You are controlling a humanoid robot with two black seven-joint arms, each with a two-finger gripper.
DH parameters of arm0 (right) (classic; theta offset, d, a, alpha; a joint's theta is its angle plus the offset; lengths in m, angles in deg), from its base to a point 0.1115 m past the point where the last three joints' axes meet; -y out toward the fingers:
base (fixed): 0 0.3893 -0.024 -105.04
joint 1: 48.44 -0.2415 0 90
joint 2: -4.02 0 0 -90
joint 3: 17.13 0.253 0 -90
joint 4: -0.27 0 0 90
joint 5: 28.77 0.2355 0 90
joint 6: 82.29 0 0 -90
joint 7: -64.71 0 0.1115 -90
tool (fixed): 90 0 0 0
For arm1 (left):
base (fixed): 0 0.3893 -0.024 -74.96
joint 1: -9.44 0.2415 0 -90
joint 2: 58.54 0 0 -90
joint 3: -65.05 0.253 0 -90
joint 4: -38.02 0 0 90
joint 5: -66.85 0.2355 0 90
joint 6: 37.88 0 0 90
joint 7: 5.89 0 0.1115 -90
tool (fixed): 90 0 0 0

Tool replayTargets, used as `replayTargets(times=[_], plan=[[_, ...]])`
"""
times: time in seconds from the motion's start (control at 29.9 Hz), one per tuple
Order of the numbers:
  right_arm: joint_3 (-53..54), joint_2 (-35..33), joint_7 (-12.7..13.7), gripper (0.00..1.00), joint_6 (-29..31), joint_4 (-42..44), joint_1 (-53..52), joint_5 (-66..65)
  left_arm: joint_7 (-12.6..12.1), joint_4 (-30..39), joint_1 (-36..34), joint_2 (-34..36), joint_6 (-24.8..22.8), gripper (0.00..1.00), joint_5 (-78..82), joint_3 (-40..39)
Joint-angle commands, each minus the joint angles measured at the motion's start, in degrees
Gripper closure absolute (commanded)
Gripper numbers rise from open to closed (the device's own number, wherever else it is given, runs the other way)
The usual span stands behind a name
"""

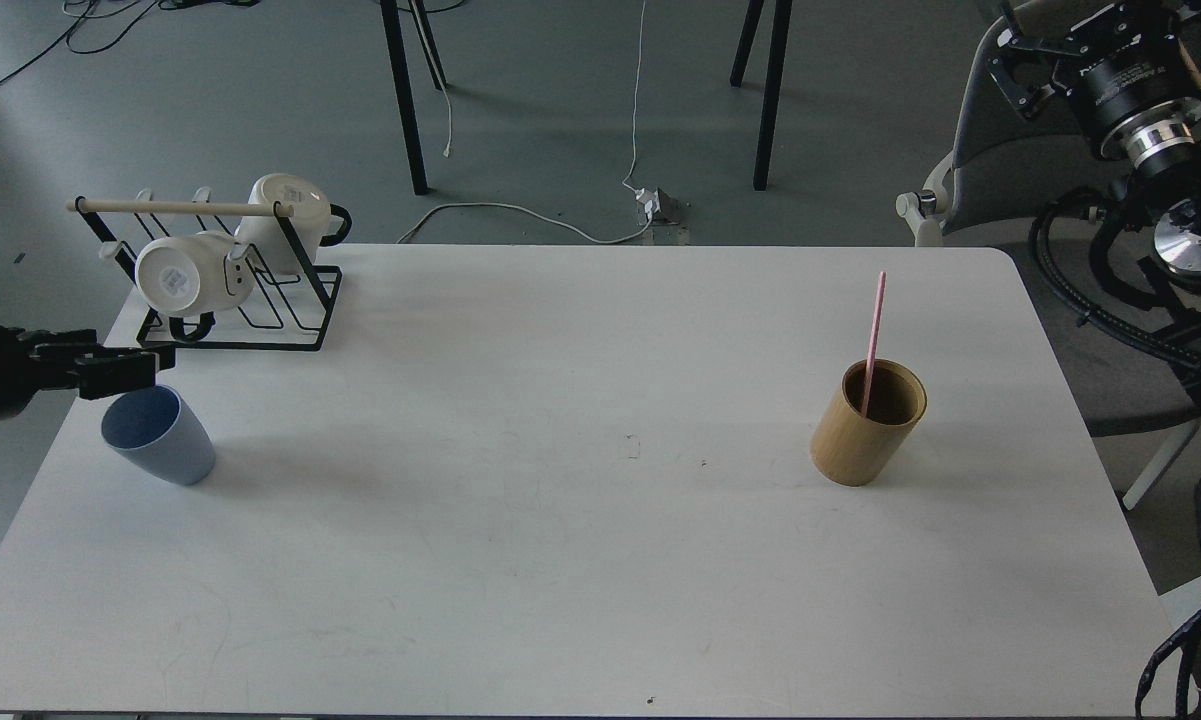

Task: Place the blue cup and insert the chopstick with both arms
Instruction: 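Grasp the light blue cup with the left gripper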

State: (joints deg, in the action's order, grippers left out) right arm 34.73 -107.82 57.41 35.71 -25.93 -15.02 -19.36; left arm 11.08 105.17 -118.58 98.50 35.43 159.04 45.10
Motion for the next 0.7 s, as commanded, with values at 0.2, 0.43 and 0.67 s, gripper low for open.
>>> replayTargets(times=[0.2, 0.43, 0.67], plan=[[0.0, -0.3, -0.1, 0.00, 0.0, 0.0, 0.4, 0.0, 4.4, -16.6, 0.1, -8.7, 0.4, 0.26, -0.1, 3.7], [-0.2, -0.1, 0.0, 0.00, 0.0, 0.0, 0.7, 0.0, 5.6, -19.2, 0.2, -10.6, 0.7, 0.33, -0.3, 6.9], [-0.3, -0.2, -0.1, 0.00, 0.0, 0.0, 0.9, 0.0, 6.0, -25.1, -0.3, -14.1, 1.7, 0.34, -0.7, 7.4]])
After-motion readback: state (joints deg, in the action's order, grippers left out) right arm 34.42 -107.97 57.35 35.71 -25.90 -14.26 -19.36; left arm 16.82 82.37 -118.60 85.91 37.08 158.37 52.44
